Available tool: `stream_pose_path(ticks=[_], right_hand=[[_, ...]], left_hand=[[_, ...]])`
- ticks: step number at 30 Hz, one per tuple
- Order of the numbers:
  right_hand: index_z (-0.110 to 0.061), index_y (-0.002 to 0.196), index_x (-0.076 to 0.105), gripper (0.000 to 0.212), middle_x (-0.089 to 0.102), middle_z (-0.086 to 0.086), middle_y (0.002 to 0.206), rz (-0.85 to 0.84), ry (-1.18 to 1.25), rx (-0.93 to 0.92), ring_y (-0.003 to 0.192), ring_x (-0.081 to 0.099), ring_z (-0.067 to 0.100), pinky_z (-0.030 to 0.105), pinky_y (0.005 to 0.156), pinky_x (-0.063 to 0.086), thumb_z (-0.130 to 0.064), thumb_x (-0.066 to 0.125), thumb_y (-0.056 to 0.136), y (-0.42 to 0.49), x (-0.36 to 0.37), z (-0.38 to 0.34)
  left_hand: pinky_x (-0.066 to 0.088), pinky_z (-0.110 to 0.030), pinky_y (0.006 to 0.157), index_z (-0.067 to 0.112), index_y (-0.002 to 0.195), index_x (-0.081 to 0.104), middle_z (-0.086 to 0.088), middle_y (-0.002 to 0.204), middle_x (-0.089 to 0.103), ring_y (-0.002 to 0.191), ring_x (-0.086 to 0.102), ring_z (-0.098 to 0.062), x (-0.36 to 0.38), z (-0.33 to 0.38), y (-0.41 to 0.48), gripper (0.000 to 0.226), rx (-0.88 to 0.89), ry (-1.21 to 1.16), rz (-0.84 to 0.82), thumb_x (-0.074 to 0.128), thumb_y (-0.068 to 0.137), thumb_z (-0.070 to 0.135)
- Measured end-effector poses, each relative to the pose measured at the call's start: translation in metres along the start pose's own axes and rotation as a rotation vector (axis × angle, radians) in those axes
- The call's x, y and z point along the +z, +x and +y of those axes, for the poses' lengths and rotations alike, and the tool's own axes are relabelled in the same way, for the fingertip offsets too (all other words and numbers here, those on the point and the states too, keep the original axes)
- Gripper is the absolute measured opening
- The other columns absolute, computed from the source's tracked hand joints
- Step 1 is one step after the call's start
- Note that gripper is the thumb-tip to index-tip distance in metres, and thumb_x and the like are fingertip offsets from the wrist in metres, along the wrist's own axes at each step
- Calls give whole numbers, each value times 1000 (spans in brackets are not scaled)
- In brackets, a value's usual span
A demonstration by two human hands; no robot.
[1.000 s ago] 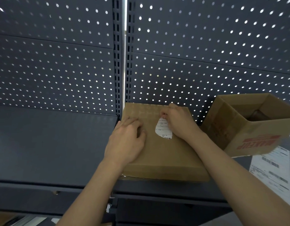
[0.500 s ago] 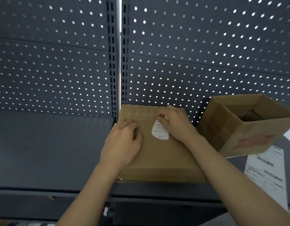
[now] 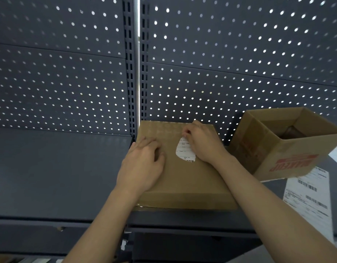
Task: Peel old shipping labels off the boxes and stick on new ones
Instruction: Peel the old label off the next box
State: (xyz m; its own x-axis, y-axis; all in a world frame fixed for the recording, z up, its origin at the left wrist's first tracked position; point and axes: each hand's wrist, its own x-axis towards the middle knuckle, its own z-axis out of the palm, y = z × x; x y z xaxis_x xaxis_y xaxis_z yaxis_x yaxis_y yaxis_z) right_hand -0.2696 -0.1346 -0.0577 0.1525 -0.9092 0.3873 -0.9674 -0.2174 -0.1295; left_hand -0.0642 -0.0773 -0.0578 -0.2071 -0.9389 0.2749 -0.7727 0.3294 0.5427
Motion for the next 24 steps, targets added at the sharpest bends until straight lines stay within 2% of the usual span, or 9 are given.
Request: stream_pose_path(ticks=[4, 6, 10, 16, 21, 24], right_hand=[[-19, 104, 67, 17, 64, -3, 99, 9, 250, 70, 89, 60, 15, 38, 87, 47, -25, 52, 98, -2, -4, 4], [-21, 106, 69, 18, 62, -3, 99, -33, 301, 69, 91, 57, 13, 35, 87, 46, -27, 55, 97, -4, -6, 5], [-22, 100, 74, 15, 60, -2, 96, -53, 275, 42, 89, 58, 15, 35, 84, 48, -23, 61, 94, -3, -7, 4], [-19, 95, 72, 20, 61, -4, 95, 1, -38, -45, 70, 61, 21, 41, 72, 52, -26, 54, 96, 0, 0, 0], [-21, 84, 67, 16, 57, -5, 90, -17, -7, -13, 69, 59, 22, 43, 74, 51, -12, 56, 91, -1, -1, 3], [-18, 87, 66, 14, 60, -1, 91, 3, 83, -20, 76, 60, 24, 46, 78, 49, -14, 55, 93, -5, -5, 3]], left_hand=[[22, -33, 114, 22, 123, 60, 15, 144, 45, 135, 31, -7, 0, 0, 0, 30, -9, 1, -5, 47, 98, 32], [20, -31, 115, 22, 123, 60, 14, 145, 45, 136, 30, -6, 1, -1, 0, 30, -1, 5, -3, 47, 98, 32], [20, -30, 114, 22, 123, 60, 14, 145, 45, 136, 30, -6, 1, -1, 1, 30, 3, 6, 5, 47, 98, 32], [18, -29, 115, 21, 123, 61, 13, 143, 47, 134, 34, -7, 2, -3, 1, 31, 18, 7, 8, 48, 97, 31], [19, -30, 115, 21, 123, 60, 14, 142, 47, 134, 34, -6, 2, -2, 1, 31, 13, 7, 13, 47, 97, 32], [21, -32, 115, 23, 125, 60, 14, 144, 45, 136, 32, -6, 2, -2, 1, 32, 9, 4, 13, 46, 97, 33]])
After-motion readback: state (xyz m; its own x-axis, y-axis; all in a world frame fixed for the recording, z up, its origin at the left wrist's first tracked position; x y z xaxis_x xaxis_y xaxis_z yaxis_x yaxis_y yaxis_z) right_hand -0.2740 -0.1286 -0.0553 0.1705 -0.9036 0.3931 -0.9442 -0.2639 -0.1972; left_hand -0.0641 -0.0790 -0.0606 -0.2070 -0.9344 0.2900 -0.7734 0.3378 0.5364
